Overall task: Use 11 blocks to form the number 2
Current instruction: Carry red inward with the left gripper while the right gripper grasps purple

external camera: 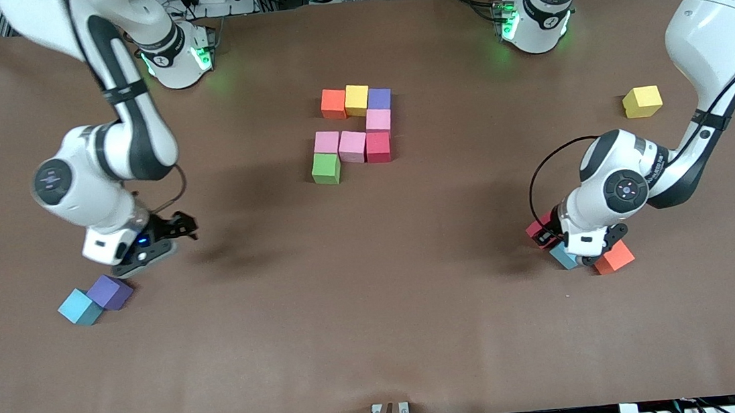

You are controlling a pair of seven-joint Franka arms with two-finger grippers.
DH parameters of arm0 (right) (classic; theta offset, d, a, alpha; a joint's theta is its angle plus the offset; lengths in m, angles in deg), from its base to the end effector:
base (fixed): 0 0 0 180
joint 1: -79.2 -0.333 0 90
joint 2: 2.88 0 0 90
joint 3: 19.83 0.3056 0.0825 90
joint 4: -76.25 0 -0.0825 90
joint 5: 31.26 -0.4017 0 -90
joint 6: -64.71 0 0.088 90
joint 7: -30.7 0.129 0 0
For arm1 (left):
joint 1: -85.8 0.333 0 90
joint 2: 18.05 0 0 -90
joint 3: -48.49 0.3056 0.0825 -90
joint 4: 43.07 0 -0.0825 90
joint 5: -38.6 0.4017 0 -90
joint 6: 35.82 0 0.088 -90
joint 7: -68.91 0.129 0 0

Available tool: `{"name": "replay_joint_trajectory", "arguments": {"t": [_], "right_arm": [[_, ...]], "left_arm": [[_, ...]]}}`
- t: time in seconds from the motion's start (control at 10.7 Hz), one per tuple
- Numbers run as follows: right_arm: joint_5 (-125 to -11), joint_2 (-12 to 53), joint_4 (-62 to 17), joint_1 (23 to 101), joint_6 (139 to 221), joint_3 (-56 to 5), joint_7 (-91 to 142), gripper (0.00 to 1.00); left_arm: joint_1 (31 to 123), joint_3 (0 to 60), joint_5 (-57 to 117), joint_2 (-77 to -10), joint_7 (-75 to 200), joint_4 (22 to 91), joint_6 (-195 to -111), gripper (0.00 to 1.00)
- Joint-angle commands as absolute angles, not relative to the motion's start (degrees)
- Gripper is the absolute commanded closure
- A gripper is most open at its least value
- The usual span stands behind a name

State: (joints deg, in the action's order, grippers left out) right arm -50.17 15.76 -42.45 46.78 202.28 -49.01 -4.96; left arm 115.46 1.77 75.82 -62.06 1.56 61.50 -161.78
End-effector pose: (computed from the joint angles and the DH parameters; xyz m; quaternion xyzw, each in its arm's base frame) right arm 0.6003 0.0421 0.2521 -0.9718 -0.2312 -0.0389 0.0265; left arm 0.6205 -0.1440 0.1685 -0.9585 -0.2815 0.0433 0.0103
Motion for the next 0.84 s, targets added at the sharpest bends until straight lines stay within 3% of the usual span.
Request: {"name": "replay_joint_trajectory", "arguments": {"t": [0.0,0.37,0.75], "right_arm": [[-50.07,19.95,-37.06,53.43,201.64,-45.68,-15.22,0.0],[-50.59,27.69,-29.85,60.9,201.38,-45.32,-32.03,0.0],[-50.6,33.23,-24.84,71.61,201.46,-37.88,-37.14,0.0]], "left_arm": [[108.33,1.73,76.05,-61.82,-3.47,59.16,-161.85,0.84],[97.62,1.64,72.03,-61.82,-19.46,55.56,-161.76,0.89],[86.8,1.9,61.64,-62.52,-33.79,49.93,-161.76,0.92]]}}
